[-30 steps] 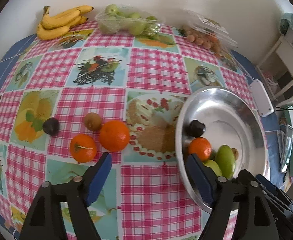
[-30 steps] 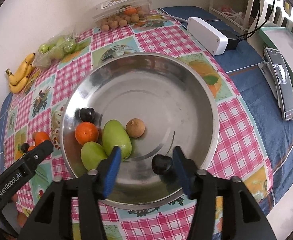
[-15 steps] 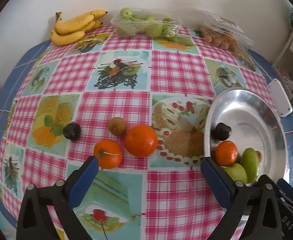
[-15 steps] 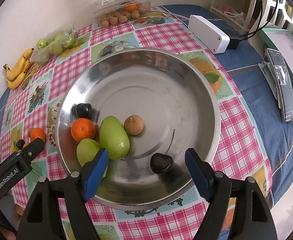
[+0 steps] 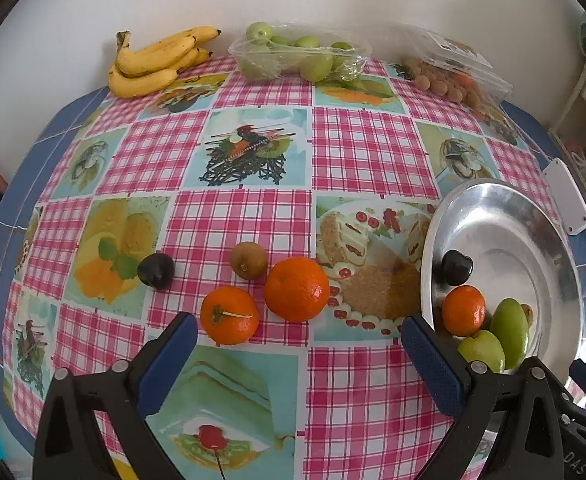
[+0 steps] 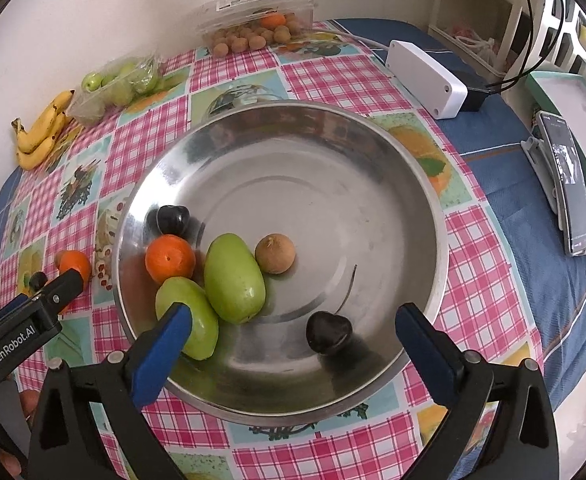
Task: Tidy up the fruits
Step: 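Move both tools back toward the loose fruits beside the bowl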
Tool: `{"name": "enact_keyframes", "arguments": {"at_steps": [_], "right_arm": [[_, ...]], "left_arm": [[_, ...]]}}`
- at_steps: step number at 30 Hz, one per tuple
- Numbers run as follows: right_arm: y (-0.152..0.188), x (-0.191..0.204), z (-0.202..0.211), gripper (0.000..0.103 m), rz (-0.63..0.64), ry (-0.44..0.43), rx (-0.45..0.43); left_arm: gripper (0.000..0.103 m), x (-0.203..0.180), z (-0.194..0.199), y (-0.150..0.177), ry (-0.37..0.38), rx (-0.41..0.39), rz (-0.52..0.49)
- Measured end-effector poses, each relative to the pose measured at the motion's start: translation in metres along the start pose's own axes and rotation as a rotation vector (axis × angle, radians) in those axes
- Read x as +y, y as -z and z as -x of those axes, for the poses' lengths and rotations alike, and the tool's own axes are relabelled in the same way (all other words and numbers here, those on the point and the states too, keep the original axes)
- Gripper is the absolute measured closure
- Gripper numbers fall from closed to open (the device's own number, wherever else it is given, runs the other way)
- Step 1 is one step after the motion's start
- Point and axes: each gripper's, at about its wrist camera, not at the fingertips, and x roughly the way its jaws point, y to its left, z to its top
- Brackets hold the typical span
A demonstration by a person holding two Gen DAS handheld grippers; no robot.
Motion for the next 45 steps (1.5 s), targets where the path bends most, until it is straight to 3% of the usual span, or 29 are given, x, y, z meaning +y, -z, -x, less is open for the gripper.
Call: {"name": "enact_keyframes", "arguments": {"at_steps": [8, 25, 30, 38, 45], "right_arm": [[0.002, 0.011, 0.000, 0.001, 0.030, -0.002, -0.001], [0.003, 0.056, 0.007, 0.001, 0.079, -0.075, -0.052], [0.001, 0.075, 0.007, 0.001, 0.108, -0.108, -0.060], [-0.006, 0.105, 0.005, 0.001, 0.123, -0.137, -0.054], [-0.015, 0.133, 0.008, 0.001, 0.146, -0.160, -0.060]], "left_arm": [[0.000, 0.011, 0.001, -0.005, 0.024, -0.001, 0.007], [0.000, 0.071, 0.008, -0.023, -0.031, -0.062, 0.039], [0.000, 0.088, 0.009, -0.028, -0.025, -0.076, 0.081], [0.000, 0.119, 0.007, -0.031, -0.099, -0.071, 0.150], [0.000, 0.147, 0.004, -0.033, -0.050, -0.059, 0.221]]}}
